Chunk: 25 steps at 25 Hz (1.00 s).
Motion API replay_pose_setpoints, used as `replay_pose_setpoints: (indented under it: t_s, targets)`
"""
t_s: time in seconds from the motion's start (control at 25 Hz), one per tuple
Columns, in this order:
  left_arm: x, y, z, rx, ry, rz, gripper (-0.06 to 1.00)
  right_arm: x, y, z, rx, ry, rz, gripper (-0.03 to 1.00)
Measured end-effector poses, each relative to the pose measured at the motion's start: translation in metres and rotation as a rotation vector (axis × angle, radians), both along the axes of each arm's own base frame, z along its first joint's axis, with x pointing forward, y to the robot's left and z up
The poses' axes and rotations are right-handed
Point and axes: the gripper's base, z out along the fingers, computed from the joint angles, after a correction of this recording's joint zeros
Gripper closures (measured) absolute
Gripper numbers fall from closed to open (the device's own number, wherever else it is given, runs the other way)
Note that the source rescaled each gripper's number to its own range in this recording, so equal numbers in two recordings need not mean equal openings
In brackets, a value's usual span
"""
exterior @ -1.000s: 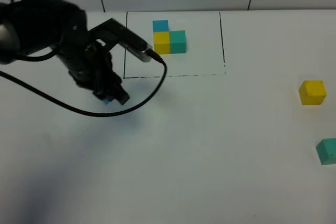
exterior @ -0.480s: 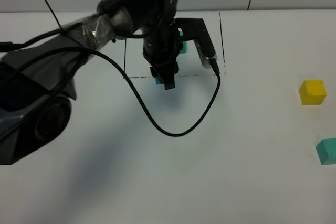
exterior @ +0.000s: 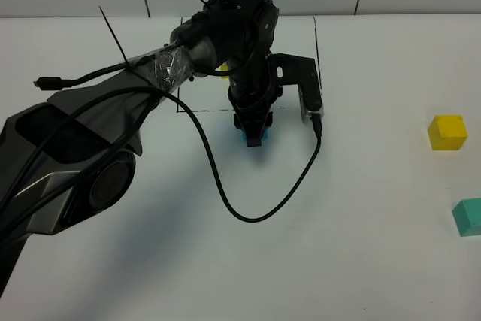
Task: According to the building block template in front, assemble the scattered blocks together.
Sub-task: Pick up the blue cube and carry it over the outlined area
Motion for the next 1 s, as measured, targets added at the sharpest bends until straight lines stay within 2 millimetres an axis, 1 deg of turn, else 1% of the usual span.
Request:
replay_pose_setpoints:
  t_s: [0.12,0.32,1.0]
  targets:
    - [0.0002,-0.0001,-0.0011,0.0,0.0,-0.001,0.94,0.0,0.0,0.0,0.0,0.0,0.0,0.34]
    - [0.0005,-0.0008,-0.0096,0.007,0.009,-0.002,0.94,0.0,0.0,0.0,0.0,0.0,0.0,0.34]
    - [0.0009,-0.0011,-0.0095,0.005,0.006,-0.002,0.94,0.0,0.0,0.0,0.0,0.0,0.0,0.34]
